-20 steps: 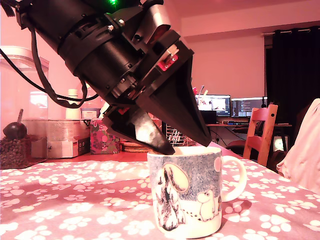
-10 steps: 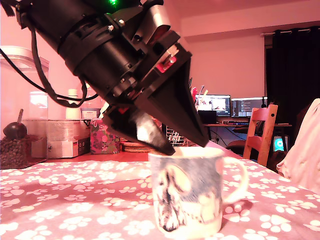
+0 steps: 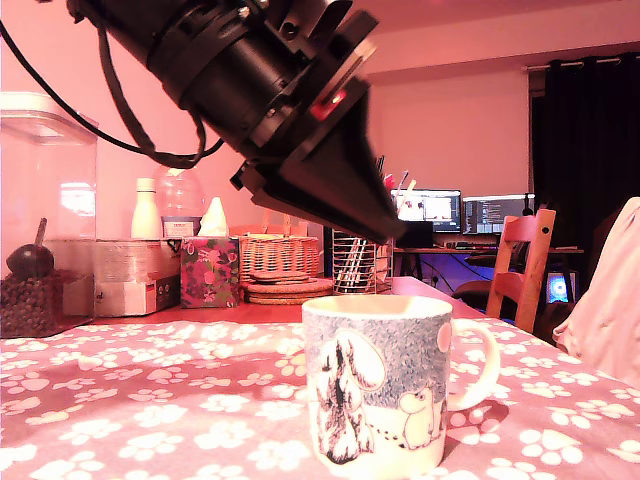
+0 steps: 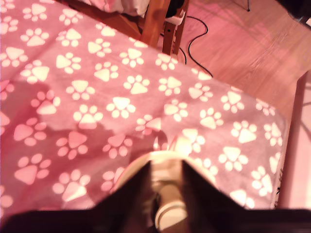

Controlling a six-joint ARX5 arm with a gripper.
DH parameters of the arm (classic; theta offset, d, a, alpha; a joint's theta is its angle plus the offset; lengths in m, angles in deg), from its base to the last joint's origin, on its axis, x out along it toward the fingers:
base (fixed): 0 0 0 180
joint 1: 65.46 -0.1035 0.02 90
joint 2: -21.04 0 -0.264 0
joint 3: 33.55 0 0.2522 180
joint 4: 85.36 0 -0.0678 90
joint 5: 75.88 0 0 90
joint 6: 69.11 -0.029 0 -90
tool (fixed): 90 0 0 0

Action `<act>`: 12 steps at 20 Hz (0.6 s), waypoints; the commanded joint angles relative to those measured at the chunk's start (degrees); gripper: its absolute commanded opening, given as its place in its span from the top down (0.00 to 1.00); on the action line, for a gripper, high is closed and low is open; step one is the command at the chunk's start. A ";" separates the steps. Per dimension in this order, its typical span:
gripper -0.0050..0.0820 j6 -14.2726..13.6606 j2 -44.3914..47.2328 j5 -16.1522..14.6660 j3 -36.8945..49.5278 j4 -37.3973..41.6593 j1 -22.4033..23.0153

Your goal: Pick up the coffee capsules on the table and drop them inside the coffee cup

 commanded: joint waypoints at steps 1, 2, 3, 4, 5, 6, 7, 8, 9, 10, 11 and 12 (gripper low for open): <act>0.96 -1.05 0.11 -0.31 0.02 0.17 -0.59; 0.96 -1.07 -0.20 -0.33 0.02 0.24 -1.07; 0.96 -1.29 -0.59 -0.33 0.04 0.26 -1.68; 0.96 -1.86 -0.92 -0.44 0.04 0.17 -2.29; 0.96 -2.08 -1.44 -0.57 0.07 0.02 -2.97; 0.96 -2.36 -1.84 -0.92 0.07 0.00 -3.72; 0.96 -2.51 -2.38 -1.84 0.07 0.04 -4.59; 0.96 -2.51 -2.91 -2.43 0.07 0.04 -5.44; 0.96 -2.51 -3.37 -2.62 0.09 0.07 -6.32; 0.96 -2.51 -3.80 -2.73 0.09 0.07 -7.19; 0.96 -2.54 -4.33 -2.73 0.13 0.02 -8.09; 0.96 -2.54 -4.68 -2.95 0.20 0.02 -9.09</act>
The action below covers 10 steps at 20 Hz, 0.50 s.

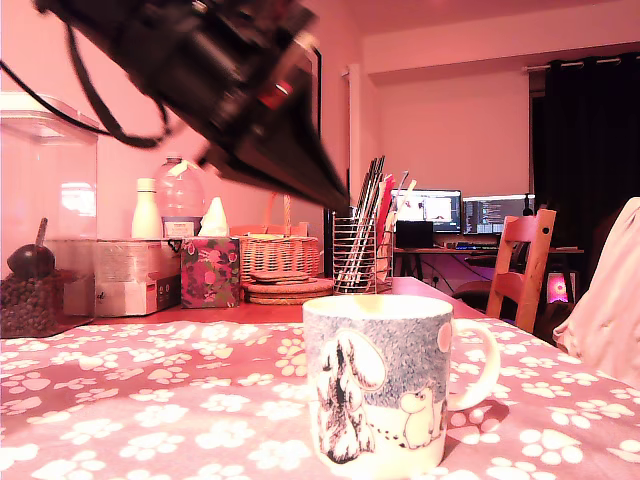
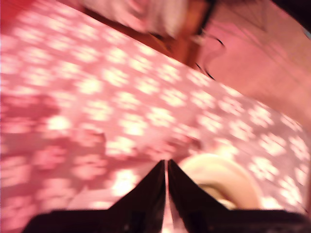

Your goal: Pick up the coffee capsules on the table and drop them inside the coffee cup

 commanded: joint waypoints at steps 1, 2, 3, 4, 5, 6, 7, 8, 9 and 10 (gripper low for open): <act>0.96 -0.31 -1.18 -0.55 0.42 0.39 -1.53; 0.96 -0.31 -1.62 -0.76 0.74 0.46 -2.49; 0.96 -0.31 -2.29 -0.76 1.14 0.37 -3.45; 0.96 -0.31 -2.86 -0.76 1.57 0.42 -4.42; 0.96 -0.33 -3.65 -0.74 2.10 0.46 -5.38; 0.96 -0.35 -4.24 -0.76 2.62 0.50 -6.32; 0.96 -0.35 -4.98 -0.76 3.23 0.52 -7.39; 0.96 -0.35 -5.81 -0.79 4.09 0.92 -8.48; 0.96 -0.35 -6.82 -0.79 5.16 1.29 -9.64; 0.96 -0.35 -7.78 -0.79 6.12 1.33 -10.86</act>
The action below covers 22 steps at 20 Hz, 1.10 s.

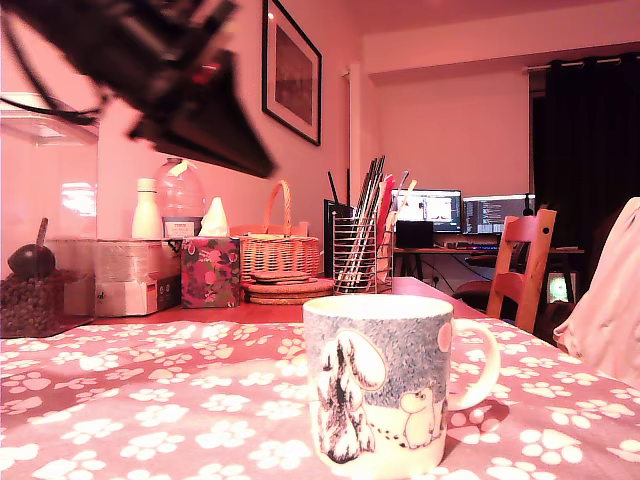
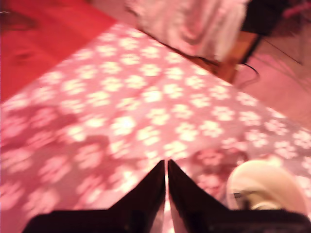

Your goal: Pick up the coffee capsules on the table and drop them inside the coffee cup

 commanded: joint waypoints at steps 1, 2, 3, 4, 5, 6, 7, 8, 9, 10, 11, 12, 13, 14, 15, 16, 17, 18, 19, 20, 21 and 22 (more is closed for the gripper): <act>0.96 -0.33 -1.62 -0.11 2.86 0.46 -1.90; 0.96 -0.28 -2.69 -0.11 3.82 0.74 -3.23; 0.96 -0.26 -3.76 -0.11 4.85 1.29 -4.57; 0.96 -0.22 -4.85 -0.11 5.86 1.70 -6.16; 0.96 -0.22 -5.86 -0.11 6.71 1.92 -7.85; 0.96 -0.13 -6.88 -0.11 7.61 2.36 -9.57; 0.96 0.28 -7.96 -0.13 8.76 3.43 -11.28; 0.96 0.28 -9.14 -0.17 10.03 4.55 -13.07; 0.96 1.64 -10.23 -0.17 11.10 5.51 -14.86; 0.96 2.64 -11.41 -0.28 12.31 6.95 -16.48; 0.96 3.67 -12.79 -0.26 13.86 8.68 -18.03; 0.96 4.26 -14.03 -0.22 15.47 10.29 -19.41; 0.96 5.46 -15.63 -0.11 17.20 11.72 -20.68; 0.96 6.36 -17.14 0.20 19.15 13.33 -21.81; 0.96 6.80 -18.67 0.33 20.98 14.40 -22.82; 0.96 7.43 -20.28 0.74 22.91 15.47 -23.74; 0.96 8.09 -21.77 1.68 24.50 16.24 -24.41; 0.96 8.74 -23.56 2.49 26.51 17.11 -24.98; 0.96 9.09 -25.29 4.00 28.33 17.75 -25.29; 0.96 9.49 -27.19 5.22 30.12 18.18 -25.46; 0.96 9.55 -29.07 6.34 31.93 18.58 -25.49; 0.96 9.97 -31.08 7.67 33.59 18.73 -25.49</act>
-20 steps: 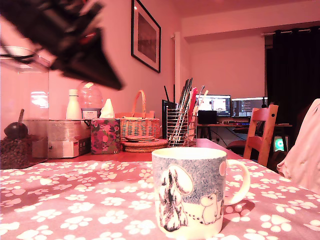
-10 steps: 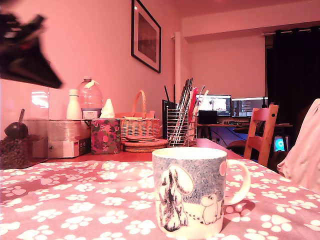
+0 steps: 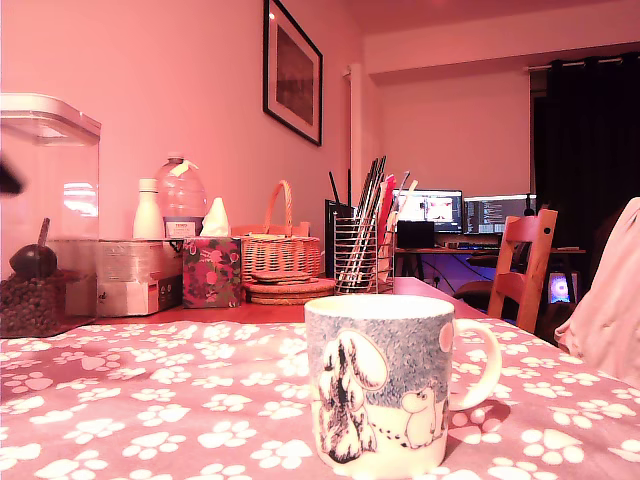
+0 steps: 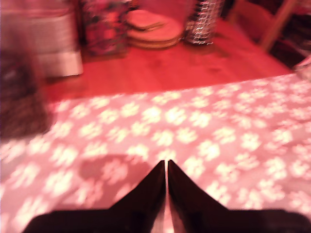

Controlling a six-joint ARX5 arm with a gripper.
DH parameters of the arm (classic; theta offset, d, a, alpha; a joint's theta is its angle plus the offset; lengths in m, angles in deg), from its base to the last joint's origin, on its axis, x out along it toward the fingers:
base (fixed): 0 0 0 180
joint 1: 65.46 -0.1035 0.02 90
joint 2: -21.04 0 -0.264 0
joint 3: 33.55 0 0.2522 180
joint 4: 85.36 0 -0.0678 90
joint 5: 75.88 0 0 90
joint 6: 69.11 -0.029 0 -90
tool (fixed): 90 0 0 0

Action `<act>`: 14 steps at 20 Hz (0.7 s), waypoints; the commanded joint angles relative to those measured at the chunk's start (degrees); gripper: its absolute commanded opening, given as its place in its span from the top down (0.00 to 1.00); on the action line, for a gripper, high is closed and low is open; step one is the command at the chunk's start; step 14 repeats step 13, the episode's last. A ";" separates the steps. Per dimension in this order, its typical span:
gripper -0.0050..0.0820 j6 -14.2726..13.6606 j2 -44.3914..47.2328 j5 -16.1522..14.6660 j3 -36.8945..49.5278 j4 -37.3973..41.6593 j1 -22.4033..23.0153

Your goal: Pick up the coffee capsules on the table and drop them inside the coffee cup

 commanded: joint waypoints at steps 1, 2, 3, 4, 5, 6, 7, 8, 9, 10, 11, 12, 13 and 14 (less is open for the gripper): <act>0.96 1.38 -3.26 1.66 3.72 1.70 -0.02; 0.96 2.08 -5.46 2.54 5.53 2.47 -0.02; 0.96 3.10 -7.69 2.73 7.37 2.99 -0.02; 0.96 3.10 -10.03 2.75 8.98 2.89 -0.02; 0.96 3.41 -12.09 2.75 10.45 2.67 -0.02; 0.96 4.00 -14.14 2.73 11.89 2.58 -0.02; 0.96 4.00 -16.50 2.73 13.20 2.08 -0.04; 0.96 4.72 -18.62 2.73 14.16 0.98 -0.07; 0.96 4.83 -20.74 2.91 14.93 -0.26 -0.09; 0.96 5.11 -22.53 2.93 15.50 -1.33 -0.13; 0.96 5.70 -24.44 3.37 15.67 -3.13 -0.13; 0.96 6.03 -26.08 3.56 15.67 -4.57 -0.13; 0.96 6.03 -27.58 3.58 15.67 -5.99 -0.13; 0.96 6.03 -27.58 3.58 15.67 -5.99 -0.13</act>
